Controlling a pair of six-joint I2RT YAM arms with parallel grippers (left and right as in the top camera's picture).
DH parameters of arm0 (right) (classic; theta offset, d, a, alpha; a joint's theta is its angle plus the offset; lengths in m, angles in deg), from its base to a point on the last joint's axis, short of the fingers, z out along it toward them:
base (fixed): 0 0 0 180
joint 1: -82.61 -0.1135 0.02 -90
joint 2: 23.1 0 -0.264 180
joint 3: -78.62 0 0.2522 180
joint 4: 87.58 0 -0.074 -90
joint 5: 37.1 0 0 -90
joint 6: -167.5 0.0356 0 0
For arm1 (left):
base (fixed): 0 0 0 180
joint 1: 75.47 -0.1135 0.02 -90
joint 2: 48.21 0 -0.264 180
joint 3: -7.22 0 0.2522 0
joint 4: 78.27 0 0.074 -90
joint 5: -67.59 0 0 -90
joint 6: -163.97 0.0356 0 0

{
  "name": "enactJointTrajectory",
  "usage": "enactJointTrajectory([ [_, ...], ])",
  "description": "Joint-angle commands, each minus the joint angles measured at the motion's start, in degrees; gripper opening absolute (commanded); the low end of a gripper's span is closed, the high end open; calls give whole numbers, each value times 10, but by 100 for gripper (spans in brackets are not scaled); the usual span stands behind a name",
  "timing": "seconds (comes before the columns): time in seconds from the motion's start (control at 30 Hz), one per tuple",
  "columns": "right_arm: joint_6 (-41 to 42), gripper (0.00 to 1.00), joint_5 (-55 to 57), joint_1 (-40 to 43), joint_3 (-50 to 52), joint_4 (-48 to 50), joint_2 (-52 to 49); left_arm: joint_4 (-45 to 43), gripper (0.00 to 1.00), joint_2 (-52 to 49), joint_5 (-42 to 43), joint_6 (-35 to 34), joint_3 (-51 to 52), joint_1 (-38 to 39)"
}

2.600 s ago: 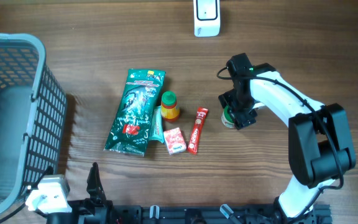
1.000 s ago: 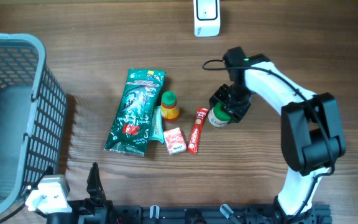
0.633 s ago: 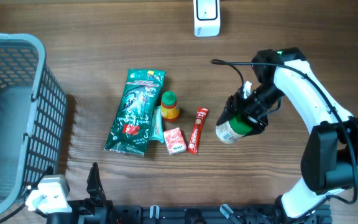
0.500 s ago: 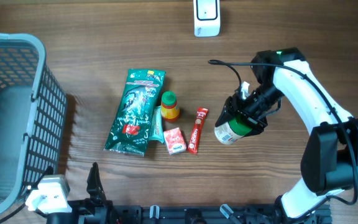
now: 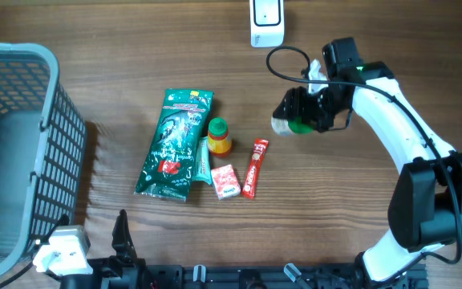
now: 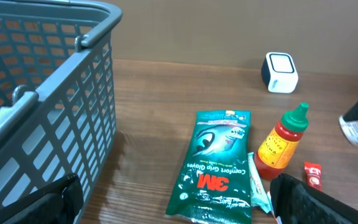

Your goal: Scan the item barcode

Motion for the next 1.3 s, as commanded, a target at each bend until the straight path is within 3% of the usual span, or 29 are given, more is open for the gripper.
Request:
enactJointTrajectory([
  [0.0, 2, 57, 26, -1, -10, 64, 17, -2, 100, 5, 7, -2, 0, -3],
  [0.13, -1, 58, 40, -1, -10, 246, 17, -2, 100, 5, 7, -2, 0, -3],
  [0.2, -10, 60, 108, -3, -10, 328, 16, -2, 100, 5, 7, -2, 0, -3],
  [0.33, -86, 61, 164, -3, -10, 485, -7, -3, 100, 5, 6, -2, 0, -3],
  [0.43, -90, 61, 165, -4, -10, 616, -62, -7, 100, 5, 6, -2, 0, -3],
  [0.5, -90, 61, 173, -14, -10, 776, -129, -7, 100, 5, 6, -2, 0, -3],
  [0.6, -107, 64, 223, -32, -37, 870, -186, -7, 100, 5, 7, -2, 0, -3],
  [0.8, -165, 58, 268, -47, -174, 840, -289, -7, 100, 5, 7, -2, 0, -3],
  [1.0, -176, 58, 281, -47, -175, 829, -294, -7, 100, 5, 7, -2, 0, -3],
  [1.1, -163, 55, 285, -30, -175, 718, -221, -9, 100, 5, 7, -2, 0, -3],
  [1.27, -134, 53, 339, 94, -175, 462, -58, -10, 100, 5, 7, -2, 0, -3],
])
